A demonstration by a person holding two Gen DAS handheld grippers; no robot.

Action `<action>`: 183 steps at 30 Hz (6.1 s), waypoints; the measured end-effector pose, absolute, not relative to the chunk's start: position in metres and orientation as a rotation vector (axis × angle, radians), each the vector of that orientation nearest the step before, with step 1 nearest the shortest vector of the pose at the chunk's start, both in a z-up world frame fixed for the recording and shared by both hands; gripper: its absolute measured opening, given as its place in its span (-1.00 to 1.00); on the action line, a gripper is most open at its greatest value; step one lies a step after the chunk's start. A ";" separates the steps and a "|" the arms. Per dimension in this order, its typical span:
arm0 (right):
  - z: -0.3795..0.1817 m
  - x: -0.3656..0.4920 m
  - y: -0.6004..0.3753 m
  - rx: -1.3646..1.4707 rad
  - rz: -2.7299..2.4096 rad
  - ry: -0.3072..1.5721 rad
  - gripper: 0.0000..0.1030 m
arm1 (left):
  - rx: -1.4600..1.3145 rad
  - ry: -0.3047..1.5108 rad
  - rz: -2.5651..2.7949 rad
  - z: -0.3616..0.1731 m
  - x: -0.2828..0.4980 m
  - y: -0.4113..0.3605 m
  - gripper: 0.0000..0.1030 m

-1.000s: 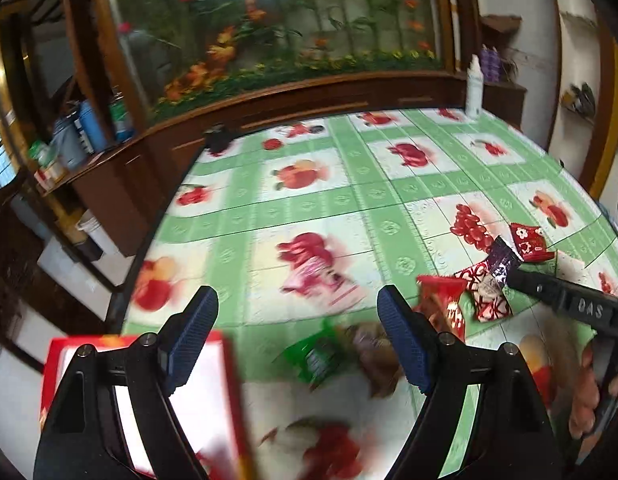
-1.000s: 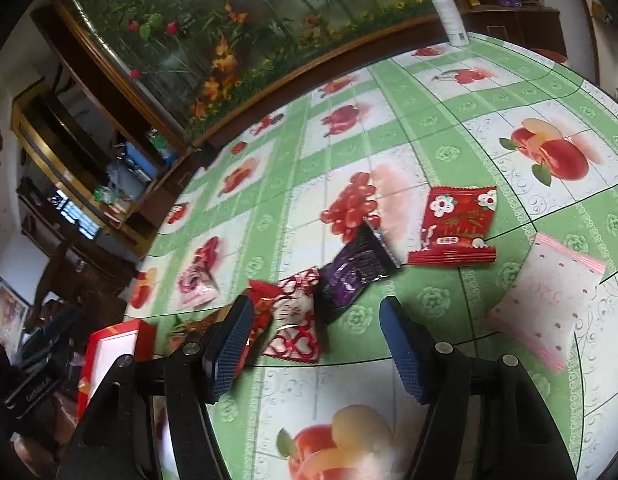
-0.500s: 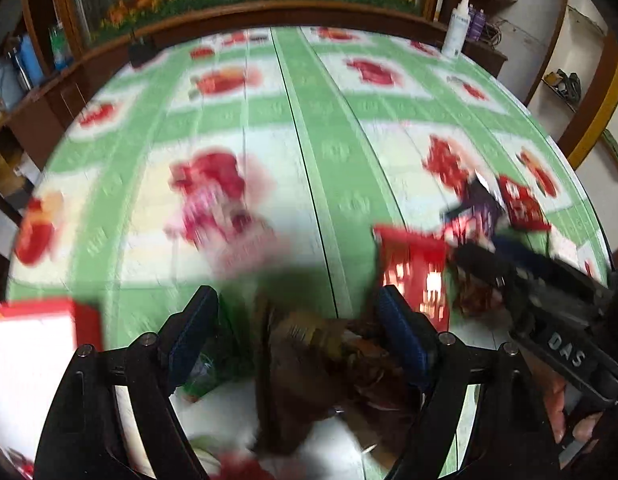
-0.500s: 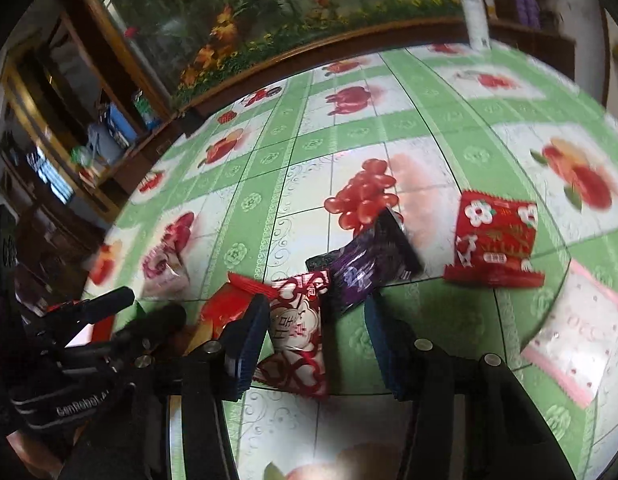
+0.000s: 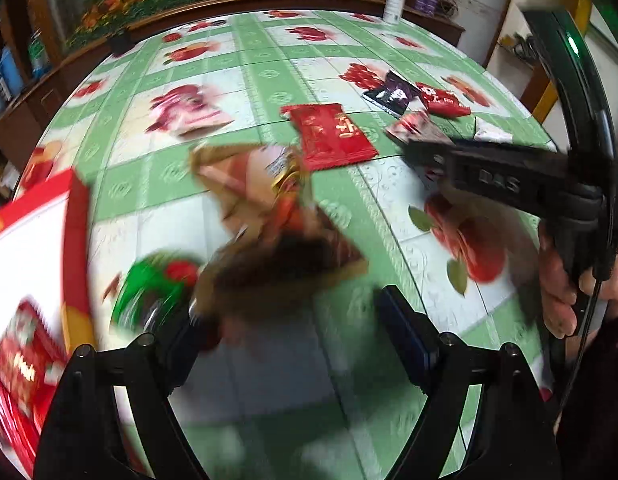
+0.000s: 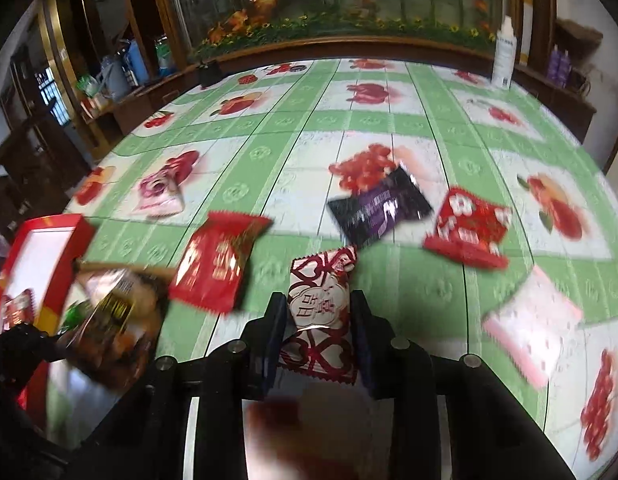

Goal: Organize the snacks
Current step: 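Grasp the brown-gold bag with left while right grasps the red-white heart packet, then carry the brown-gold bag over the tray with left while right holds the heart packet, then open the left gripper to drop the brown-gold bag while right drops the heart packet in the tray, then move both open grippers back over the snacks on the table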

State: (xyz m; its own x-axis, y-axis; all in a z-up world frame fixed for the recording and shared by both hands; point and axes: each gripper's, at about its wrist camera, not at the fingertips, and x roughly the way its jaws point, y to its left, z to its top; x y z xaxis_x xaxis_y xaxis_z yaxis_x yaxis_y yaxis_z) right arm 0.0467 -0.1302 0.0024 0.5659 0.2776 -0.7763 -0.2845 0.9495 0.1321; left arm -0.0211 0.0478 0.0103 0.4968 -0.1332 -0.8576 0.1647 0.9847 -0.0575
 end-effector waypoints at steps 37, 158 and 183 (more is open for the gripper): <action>0.001 0.041 -0.128 -0.112 0.274 0.892 -0.18 | -0.214 1.027 -0.033 0.009 0.033 0.062 0.61; 0.053 0.040 -0.277 0.570 0.136 0.524 0.35 | 0.070 0.746 0.326 0.056 -0.101 0.191 0.53; -0.001 0.075 -0.313 0.632 0.304 1.030 0.33 | 0.200 0.816 0.259 0.066 -0.062 0.133 0.53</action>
